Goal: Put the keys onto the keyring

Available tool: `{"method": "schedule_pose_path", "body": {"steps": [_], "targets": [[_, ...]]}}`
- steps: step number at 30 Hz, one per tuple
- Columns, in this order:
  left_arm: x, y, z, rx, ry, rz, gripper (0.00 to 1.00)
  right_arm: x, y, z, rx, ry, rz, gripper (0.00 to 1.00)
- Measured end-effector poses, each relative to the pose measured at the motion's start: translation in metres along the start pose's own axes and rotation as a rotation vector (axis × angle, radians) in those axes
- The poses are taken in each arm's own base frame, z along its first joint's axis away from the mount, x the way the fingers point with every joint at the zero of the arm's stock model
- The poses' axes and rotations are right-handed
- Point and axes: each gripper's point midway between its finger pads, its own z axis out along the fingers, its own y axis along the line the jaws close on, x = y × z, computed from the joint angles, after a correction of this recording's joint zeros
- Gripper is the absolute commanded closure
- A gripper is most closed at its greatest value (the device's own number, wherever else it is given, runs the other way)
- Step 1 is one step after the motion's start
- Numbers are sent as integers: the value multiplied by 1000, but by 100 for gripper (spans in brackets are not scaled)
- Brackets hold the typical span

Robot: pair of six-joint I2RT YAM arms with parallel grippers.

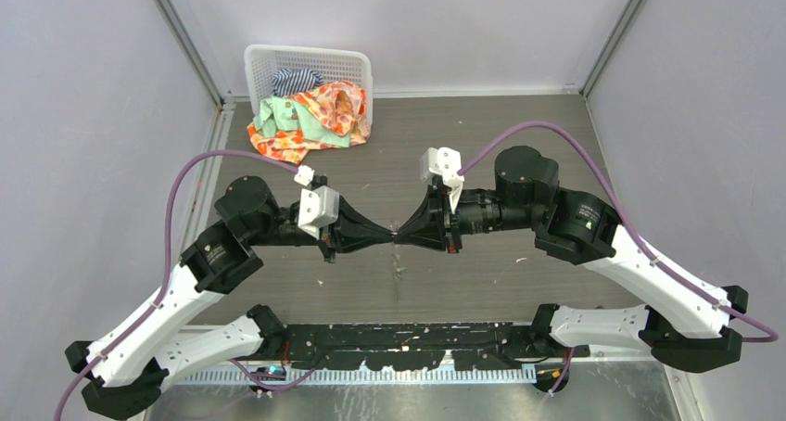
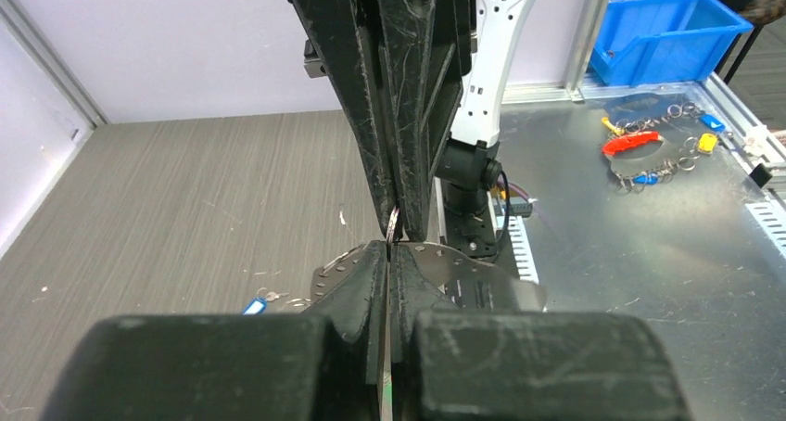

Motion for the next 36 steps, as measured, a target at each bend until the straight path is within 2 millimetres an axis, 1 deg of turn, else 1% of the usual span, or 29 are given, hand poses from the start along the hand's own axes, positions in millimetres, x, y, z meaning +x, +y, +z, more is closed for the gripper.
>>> {"method": "schedule_pose_path", "body": {"steps": [1,6,8,9,10,12,18,24,30,32,34,36], "targets": [[0,0,0,0,0,-2,100,-1,0,0,0,-1,-1,99],[0,-1,0,6,0,-6,99,-1,0,-1,6,10,3,99],[1,-2,0,9,2,-7,90,0,-1,-1,6,18,6,99],[1,-2,0,10,3,-6,79,1,0,-2,7,23,9,99],[1,-2,0,12,4,-2,73,1,0,-2,7,27,11,99],[1,-2,0,13,4,8,70,4,0,-3,7,47,22,99],[7,-6,2,46,26,-6,70,17,2,-5,5,118,59,99],[17,-7,6,74,66,-31,72,22,5,-7,-4,144,73,99],[21,-6,7,80,88,-45,78,25,5,-5,-16,157,81,99],[21,-6,7,80,87,-43,82,26,5,-3,-20,161,84,99],[21,-6,7,81,89,-44,88,27,4,-2,-22,165,87,99],[21,-7,7,86,89,-45,91,28,4,-1,-22,168,88,99]]}}
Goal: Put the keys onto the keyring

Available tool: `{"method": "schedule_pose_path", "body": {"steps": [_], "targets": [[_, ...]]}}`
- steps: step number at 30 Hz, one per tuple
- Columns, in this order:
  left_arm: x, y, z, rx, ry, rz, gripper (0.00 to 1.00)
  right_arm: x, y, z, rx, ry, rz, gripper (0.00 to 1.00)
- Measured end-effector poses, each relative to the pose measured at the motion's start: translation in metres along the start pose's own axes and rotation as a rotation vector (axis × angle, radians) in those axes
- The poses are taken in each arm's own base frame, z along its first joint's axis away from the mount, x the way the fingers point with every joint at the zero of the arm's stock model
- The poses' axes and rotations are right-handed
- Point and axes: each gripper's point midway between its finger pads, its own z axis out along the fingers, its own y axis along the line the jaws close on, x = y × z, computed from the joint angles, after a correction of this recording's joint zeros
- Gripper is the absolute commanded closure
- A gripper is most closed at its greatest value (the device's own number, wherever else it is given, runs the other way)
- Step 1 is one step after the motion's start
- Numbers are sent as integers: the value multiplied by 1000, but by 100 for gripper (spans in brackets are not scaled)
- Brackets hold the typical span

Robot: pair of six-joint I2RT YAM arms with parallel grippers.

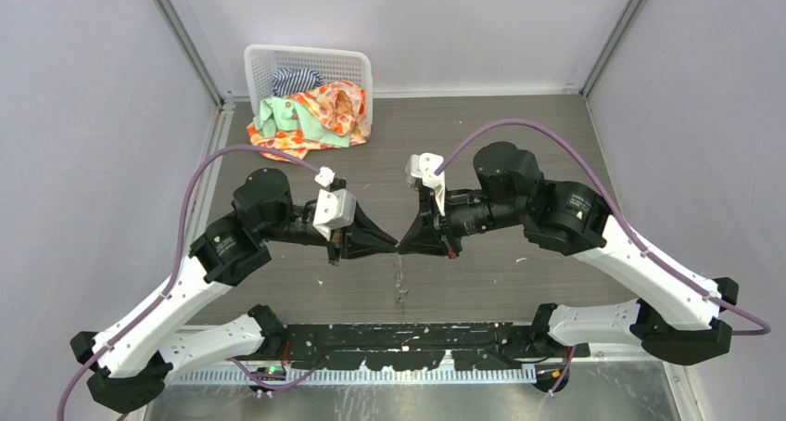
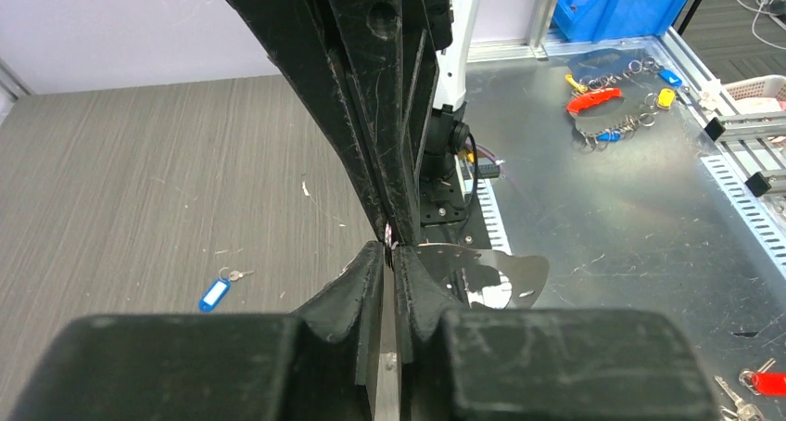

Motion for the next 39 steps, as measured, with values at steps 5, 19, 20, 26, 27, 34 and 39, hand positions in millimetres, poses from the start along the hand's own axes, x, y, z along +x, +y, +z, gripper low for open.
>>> {"method": "schedule_pose_path", "body": {"steps": [5,19,20,26,27,34,39], "targets": [[1,-1,0,8,2,8,83,0,1,0,-3,0,0,99],[9,-3,-2,16,33,4,91,1,0,5,-17,6,4,99],[9,-3,-2,16,33,4,93,1,1,5,-17,6,4,99],[10,-3,-3,7,33,8,99,0,3,6,-24,3,3,89],[10,-3,-3,3,32,12,99,0,3,6,-24,2,4,82],[11,-13,-6,62,25,97,100,-14,3,-3,13,-67,-1,15],[11,-26,-11,150,11,246,100,-22,-3,-34,140,-162,-19,0]]}}
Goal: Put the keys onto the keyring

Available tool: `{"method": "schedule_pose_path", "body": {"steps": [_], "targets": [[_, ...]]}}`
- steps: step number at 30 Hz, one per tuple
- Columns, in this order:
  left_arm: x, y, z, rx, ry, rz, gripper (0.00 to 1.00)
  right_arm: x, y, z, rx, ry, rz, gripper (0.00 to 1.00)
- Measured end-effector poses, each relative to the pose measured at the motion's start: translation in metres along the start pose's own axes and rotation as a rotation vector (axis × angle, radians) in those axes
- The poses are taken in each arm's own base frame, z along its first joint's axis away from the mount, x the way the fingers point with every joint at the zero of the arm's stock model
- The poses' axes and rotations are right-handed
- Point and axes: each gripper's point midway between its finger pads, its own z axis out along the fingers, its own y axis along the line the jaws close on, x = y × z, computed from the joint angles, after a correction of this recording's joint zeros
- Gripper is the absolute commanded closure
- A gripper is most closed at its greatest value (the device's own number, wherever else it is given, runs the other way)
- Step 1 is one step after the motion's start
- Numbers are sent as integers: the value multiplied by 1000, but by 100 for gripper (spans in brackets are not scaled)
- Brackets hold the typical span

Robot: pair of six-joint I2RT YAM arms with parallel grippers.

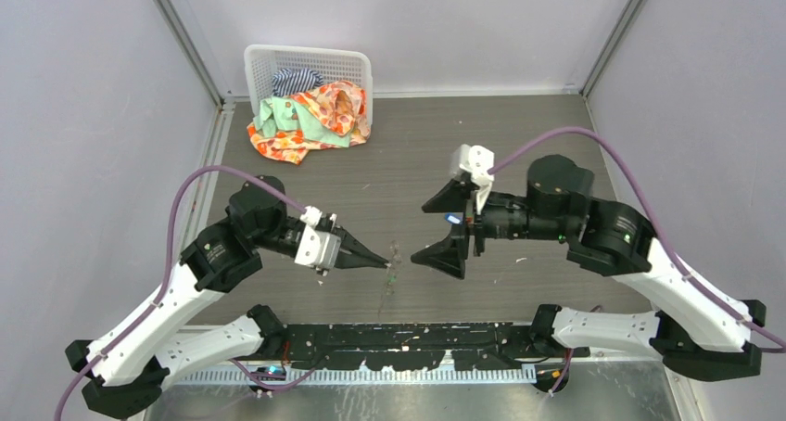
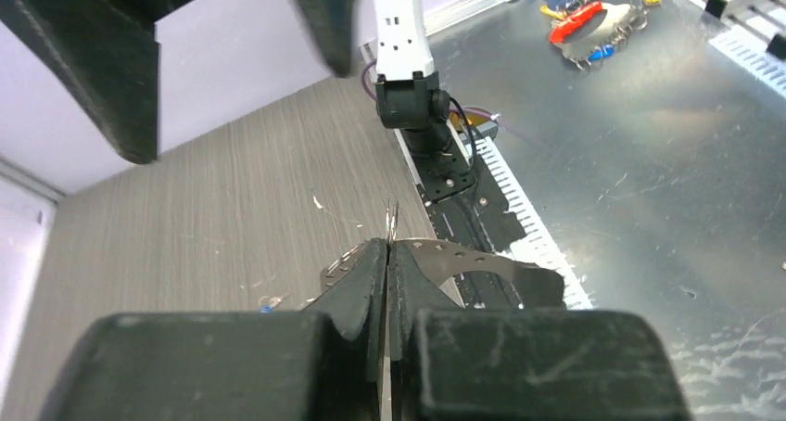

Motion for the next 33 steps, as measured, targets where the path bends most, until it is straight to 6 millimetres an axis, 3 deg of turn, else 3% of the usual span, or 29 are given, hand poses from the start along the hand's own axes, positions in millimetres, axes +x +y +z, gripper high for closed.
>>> {"method": "schedule_pose_path", "body": {"steps": [4,10,13,18,21,25,28,33], "targets": [[-3,-8,-2,50,-18,142,100,3,-27,-13,181,-41,27,0],[-11,-15,-5,90,-53,276,100,41,-91,-13,493,27,153,0],[-13,-17,-6,98,-61,293,100,83,-135,-12,645,106,281,0],[-15,-17,-6,92,-64,278,100,174,-201,-34,897,226,576,0],[-17,-18,-8,82,-65,257,100,229,-212,-35,965,301,711,0],[-20,-20,-10,72,-70,246,100,288,-214,-27,1005,426,822,25],[-19,-22,-11,71,-70,237,100,307,-221,-23,1040,447,861,31],[-16,-23,-11,72,-69,212,100,313,-238,-15,1093,382,910,29]]}}
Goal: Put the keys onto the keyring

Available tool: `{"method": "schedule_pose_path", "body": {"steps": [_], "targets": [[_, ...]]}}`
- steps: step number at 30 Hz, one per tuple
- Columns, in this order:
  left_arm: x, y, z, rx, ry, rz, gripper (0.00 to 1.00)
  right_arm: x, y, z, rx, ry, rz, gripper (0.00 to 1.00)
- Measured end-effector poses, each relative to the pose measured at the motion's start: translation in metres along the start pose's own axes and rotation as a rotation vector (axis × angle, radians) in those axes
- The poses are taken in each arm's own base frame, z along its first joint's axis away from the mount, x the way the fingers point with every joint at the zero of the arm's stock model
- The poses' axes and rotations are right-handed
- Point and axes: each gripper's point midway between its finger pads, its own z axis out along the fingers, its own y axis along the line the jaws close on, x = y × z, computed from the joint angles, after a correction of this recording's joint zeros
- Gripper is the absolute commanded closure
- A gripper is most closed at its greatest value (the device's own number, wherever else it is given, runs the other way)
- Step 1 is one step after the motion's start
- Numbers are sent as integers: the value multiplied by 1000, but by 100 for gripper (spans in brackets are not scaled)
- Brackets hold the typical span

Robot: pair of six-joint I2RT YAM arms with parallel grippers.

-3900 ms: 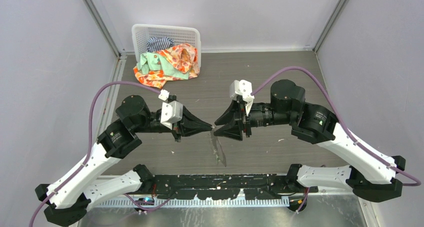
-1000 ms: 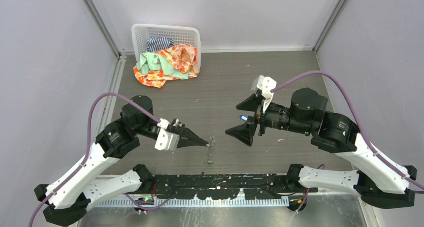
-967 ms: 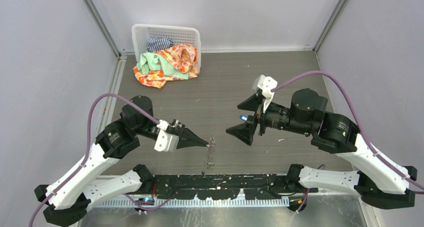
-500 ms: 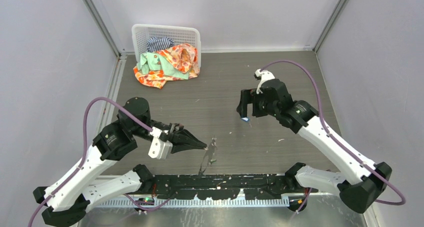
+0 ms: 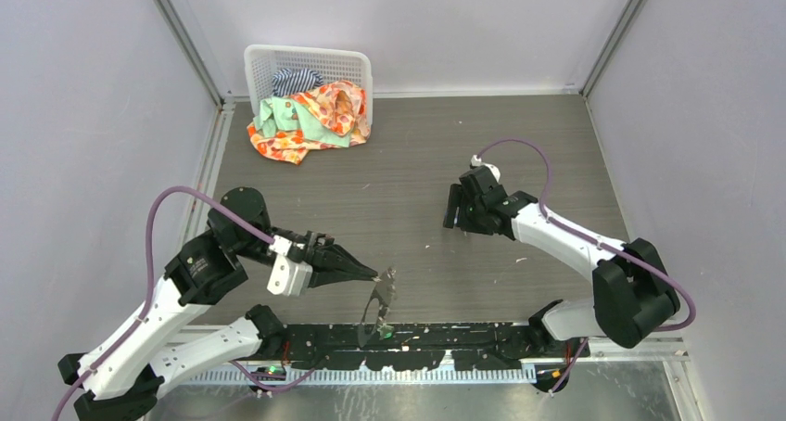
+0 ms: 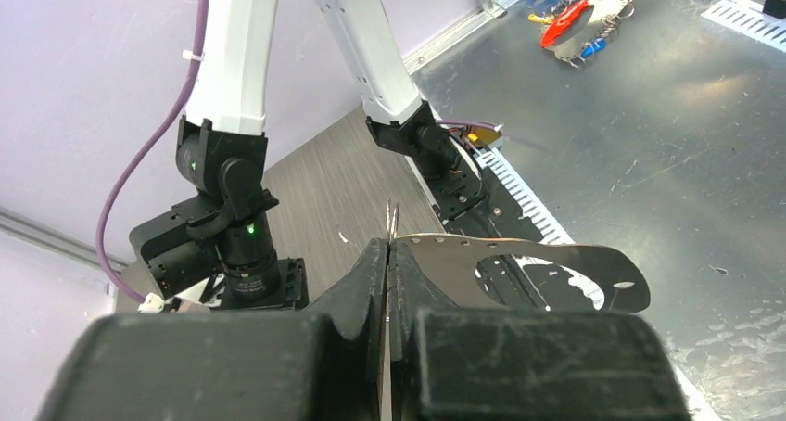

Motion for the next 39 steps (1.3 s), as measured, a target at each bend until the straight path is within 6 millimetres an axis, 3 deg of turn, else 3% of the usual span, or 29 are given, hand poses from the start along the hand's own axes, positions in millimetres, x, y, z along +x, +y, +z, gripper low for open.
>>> {"method": "schedule_pose_path", "body": {"steps": [5,11,17,23,39], "targets": [[1,0,1,-3,-2,-13,100,-3,-9,16,10,-60,38,32],[2,3,2,-12,-2,-23,100,-6,-34,33,18,-72,65,32],[2,6,3,-20,-3,-33,100,-14,-48,49,-15,-55,121,22],[1,8,4,-27,-7,-39,100,-21,-39,53,-97,-56,108,28],[1,12,4,-41,-10,-52,100,-15,-23,59,-198,-20,94,55]]}}
